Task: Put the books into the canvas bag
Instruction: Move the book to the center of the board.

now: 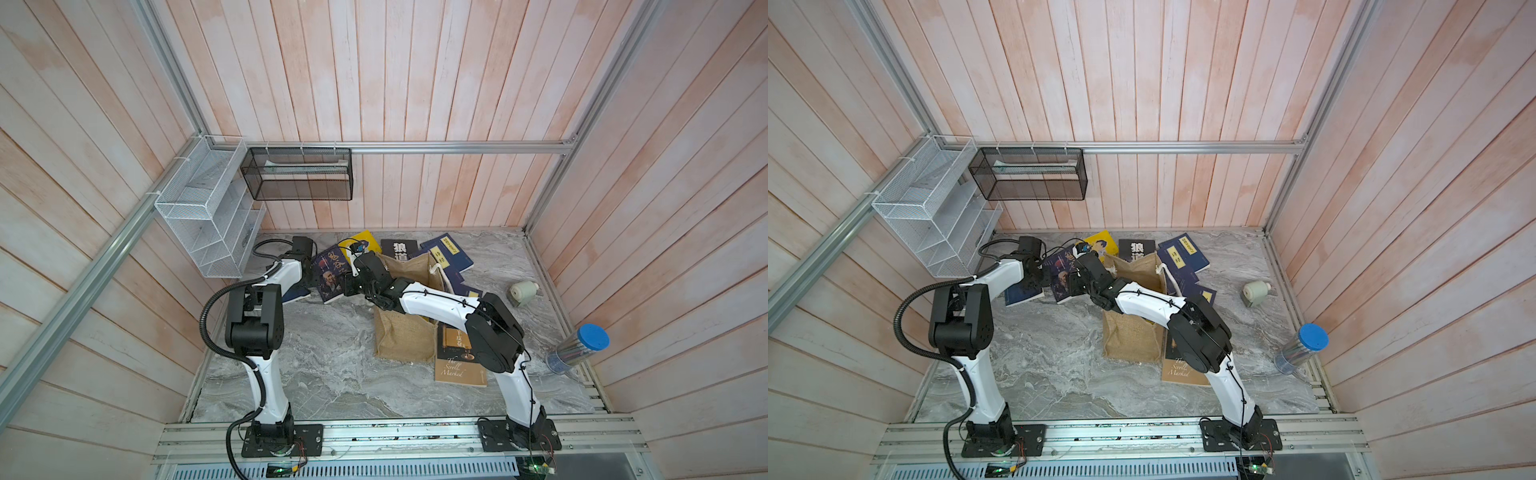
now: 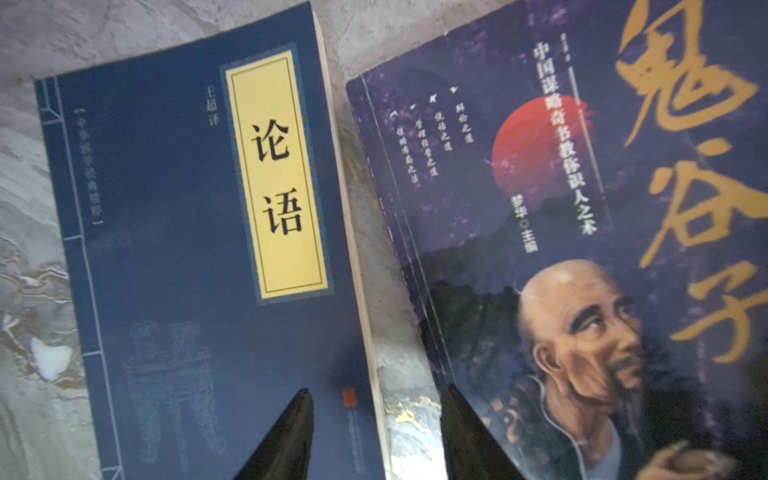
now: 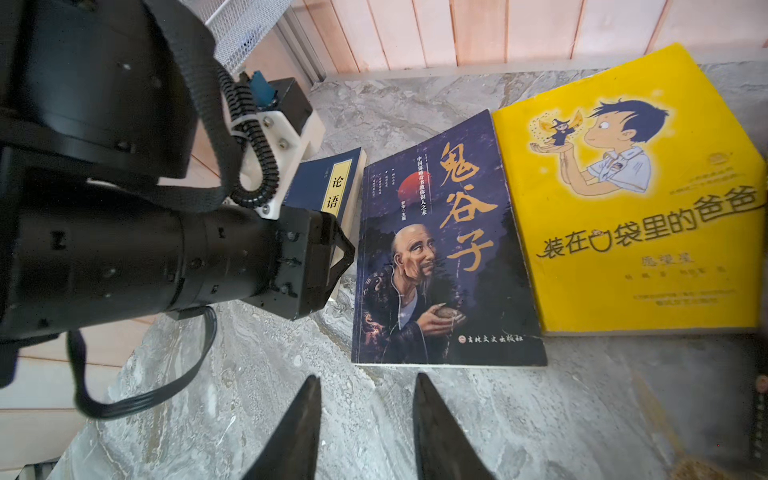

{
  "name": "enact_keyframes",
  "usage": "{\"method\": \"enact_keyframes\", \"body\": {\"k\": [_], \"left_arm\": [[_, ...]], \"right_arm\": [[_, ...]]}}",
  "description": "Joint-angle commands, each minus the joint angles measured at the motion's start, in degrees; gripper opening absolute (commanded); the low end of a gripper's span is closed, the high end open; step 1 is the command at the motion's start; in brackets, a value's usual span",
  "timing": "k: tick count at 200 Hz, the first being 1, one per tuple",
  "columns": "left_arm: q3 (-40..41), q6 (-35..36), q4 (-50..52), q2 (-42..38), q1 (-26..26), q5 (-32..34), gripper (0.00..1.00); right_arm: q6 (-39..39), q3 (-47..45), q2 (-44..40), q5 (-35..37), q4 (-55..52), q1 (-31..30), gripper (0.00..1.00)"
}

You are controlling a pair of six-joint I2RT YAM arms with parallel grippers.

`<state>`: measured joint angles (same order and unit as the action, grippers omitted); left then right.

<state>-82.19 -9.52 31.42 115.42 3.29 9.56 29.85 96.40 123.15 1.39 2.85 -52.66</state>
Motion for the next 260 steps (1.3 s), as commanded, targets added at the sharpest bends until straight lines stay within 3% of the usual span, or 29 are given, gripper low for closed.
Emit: {"method": "enact_keyframes", "body": {"k": [1, 22, 51, 103, 174, 260], "left_arm": [[-0.89, 2.76, 1.52, 0.56, 0.96, 8.16, 0.53], [0.66, 3.49, 1.07, -0.25, 1.28, 10.77, 0.52], [2.26, 3.65, 0.88, -1.48, 1.36, 10.96, 0.44], [3.33, 3.63, 0.64, -1.17, 1.8, 9.14, 0.43], [2.22, 4.47, 2.44, -1.42, 4.12, 15.43, 0.4], [4.76, 4.51, 2.59, -1.75, 4.15, 16.86, 0.36]], "right_arm": [[-1.06, 0.0, 2.59, -1.92, 1.25, 0.46, 0.38], [-1.11, 0.23, 2.96, -2.3, 1.51, 0.53, 0.38], [-1.13, 0.47, 3.57, -3.29, 1.9, 0.53, 0.38], [-0.76, 0.21, 3.59, -3.86, 1.59, 0.45, 0.38], [-0.4, -0.52, 2.89, -4.39, 1.62, 0.53, 0.38], [-0.05, -1.93, 1.95, -4.92, 2.11, 0.46, 0.38]]}}
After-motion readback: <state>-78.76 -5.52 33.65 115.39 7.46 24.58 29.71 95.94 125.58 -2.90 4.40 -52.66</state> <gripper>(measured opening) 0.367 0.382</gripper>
